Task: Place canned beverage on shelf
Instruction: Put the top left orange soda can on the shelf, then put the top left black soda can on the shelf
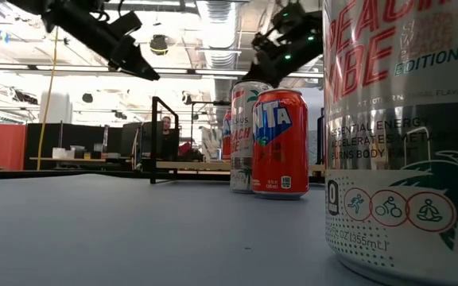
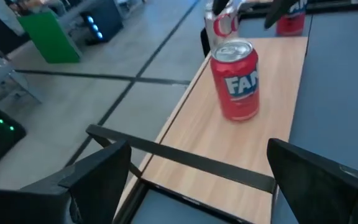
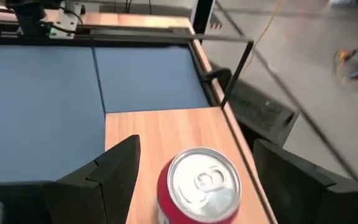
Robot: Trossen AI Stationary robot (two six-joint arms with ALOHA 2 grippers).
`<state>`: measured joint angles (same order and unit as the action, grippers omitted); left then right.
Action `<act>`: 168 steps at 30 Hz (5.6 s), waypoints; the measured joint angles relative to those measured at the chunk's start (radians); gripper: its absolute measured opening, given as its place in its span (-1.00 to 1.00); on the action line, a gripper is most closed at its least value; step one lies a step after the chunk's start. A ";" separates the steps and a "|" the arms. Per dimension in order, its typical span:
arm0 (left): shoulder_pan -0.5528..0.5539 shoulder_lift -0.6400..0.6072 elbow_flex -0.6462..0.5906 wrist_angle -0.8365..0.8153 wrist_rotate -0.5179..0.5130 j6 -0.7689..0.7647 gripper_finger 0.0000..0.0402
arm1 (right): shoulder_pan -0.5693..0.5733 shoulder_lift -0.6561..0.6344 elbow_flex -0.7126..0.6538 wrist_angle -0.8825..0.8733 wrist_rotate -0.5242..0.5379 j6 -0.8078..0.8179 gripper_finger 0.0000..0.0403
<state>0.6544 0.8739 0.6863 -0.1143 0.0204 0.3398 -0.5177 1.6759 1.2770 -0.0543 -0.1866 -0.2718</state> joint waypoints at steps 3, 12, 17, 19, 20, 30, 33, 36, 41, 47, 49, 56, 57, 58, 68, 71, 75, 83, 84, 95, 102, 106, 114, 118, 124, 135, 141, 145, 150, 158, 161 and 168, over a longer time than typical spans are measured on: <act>0.000 -0.037 -0.061 0.053 0.000 -0.012 0.81 | -0.006 0.063 0.090 -0.070 0.001 0.018 0.52; 0.000 -0.078 -0.119 0.100 0.001 -0.012 0.81 | -0.005 0.161 0.246 -0.238 0.004 0.021 0.52; 0.000 -0.077 -0.119 0.099 0.024 -0.005 0.81 | 0.015 0.152 0.251 -0.212 0.005 0.013 0.52; 0.000 -0.076 -0.119 0.098 0.025 -0.004 0.81 | 0.023 0.146 0.251 -0.209 0.005 0.026 0.52; 0.000 -0.076 -0.119 0.098 0.025 -0.005 0.81 | 0.028 0.145 0.251 -0.197 0.005 0.037 0.52; 0.000 -0.076 -0.119 0.114 0.026 0.000 0.81 | 0.108 0.145 0.249 -0.186 0.010 0.039 0.51; 0.000 -0.076 -0.119 0.113 0.026 -0.001 0.81 | 0.139 0.145 0.236 -0.166 0.046 0.045 0.45; 0.000 -0.076 -0.119 0.113 0.026 0.000 0.81 | 0.160 0.145 0.236 -0.155 0.077 0.062 0.37; 0.000 -0.076 -0.119 0.113 0.026 0.000 0.81 | 0.180 0.145 0.236 -0.176 0.084 0.063 0.18; 0.000 -0.076 -0.119 0.113 0.026 0.000 0.81 | 0.184 0.145 0.203 -0.144 0.084 0.093 -0.26; 0.000 -0.076 -0.119 0.113 0.026 0.000 0.81 | 0.184 0.145 0.171 -0.114 0.084 0.119 -0.45; 0.000 -0.076 -0.119 0.106 0.026 0.000 0.81 | 0.198 0.145 0.136 -0.087 0.188 0.168 -0.96; 0.000 -0.076 -0.119 0.105 0.026 0.000 0.81 | 0.204 0.145 0.136 -0.083 0.216 0.168 -0.95; 0.000 -0.076 -0.119 0.105 0.026 0.000 0.81 | 0.207 0.145 0.136 -0.079 0.240 0.169 -0.95; 0.000 -0.075 -0.119 0.105 0.026 -0.002 0.81 | 0.203 0.208 0.138 -0.035 0.351 0.259 -1.00; 0.000 -0.075 -0.119 0.105 0.027 -0.002 0.81 | 0.203 0.231 0.136 -0.031 0.357 0.273 -1.00; 0.000 -0.075 -0.119 0.105 0.028 -0.003 0.81 | 0.203 0.230 0.137 -0.031 0.406 0.274 -1.00; 0.000 -0.075 -0.119 0.105 0.028 -0.004 0.81 | 0.191 0.230 0.137 -0.061 0.479 0.273 -1.00; 0.000 -0.075 -0.119 0.105 0.028 -0.004 0.81 | 0.188 0.230 0.137 -0.071 0.479 0.273 -1.00; 0.000 -0.075 -0.119 0.105 0.028 -0.006 0.81 | 0.138 0.230 0.137 -0.090 0.479 0.275 -1.00; 0.000 -0.075 -0.119 0.105 0.029 -0.011 0.81 | 0.122 0.230 0.137 -0.050 0.486 0.314 -1.00; 0.000 -0.075 -0.119 0.105 0.029 -0.011 0.81 | 0.119 0.230 0.137 -0.035 0.513 0.310 -1.00; 0.000 -0.075 -0.119 0.104 0.029 -0.011 0.81 | 0.099 0.230 0.137 -0.039 0.542 0.317 -1.00; 0.000 -0.075 -0.119 0.103 0.029 -0.011 0.81 | 0.089 0.230 0.137 -0.041 0.555 0.325 -1.00; 0.000 -0.075 -0.119 0.102 0.029 -0.011 0.81 | 0.089 0.230 0.137 -0.037 0.556 0.325 -1.00; 0.000 -0.075 -0.119 0.086 0.029 -0.011 0.81 | 0.085 0.230 0.137 -0.086 0.556 0.323 -1.00; 0.000 -0.075 -0.119 0.087 0.029 -0.011 0.81 | 0.065 0.230 0.137 -0.106 0.555 0.310 -1.00; 0.000 -0.075 -0.119 0.087 0.029 -0.011 0.81 | 0.062 0.230 0.137 -0.118 0.555 0.300 -1.00; 0.000 -0.075 -0.119 0.087 0.029 -0.005 0.81 | 0.074 0.228 0.137 -0.118 0.525 0.289 -1.00; 0.000 -0.075 -0.119 0.086 0.030 -0.006 0.81 | 0.101 0.120 0.137 -0.186 0.381 0.238 -1.00; 0.000 -0.075 -0.119 0.082 0.050 -0.010 0.81 | 0.111 0.050 0.137 -0.266 0.327 0.230 -1.00; -0.001 -0.075 -0.118 0.081 0.225 0.005 0.81 | 0.230 -0.085 0.137 -0.466 0.299 0.263 -1.00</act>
<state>0.6532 0.7986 0.5678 -0.0334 0.2458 0.3450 -0.2876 1.5905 1.4143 -0.5205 0.1124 -0.0084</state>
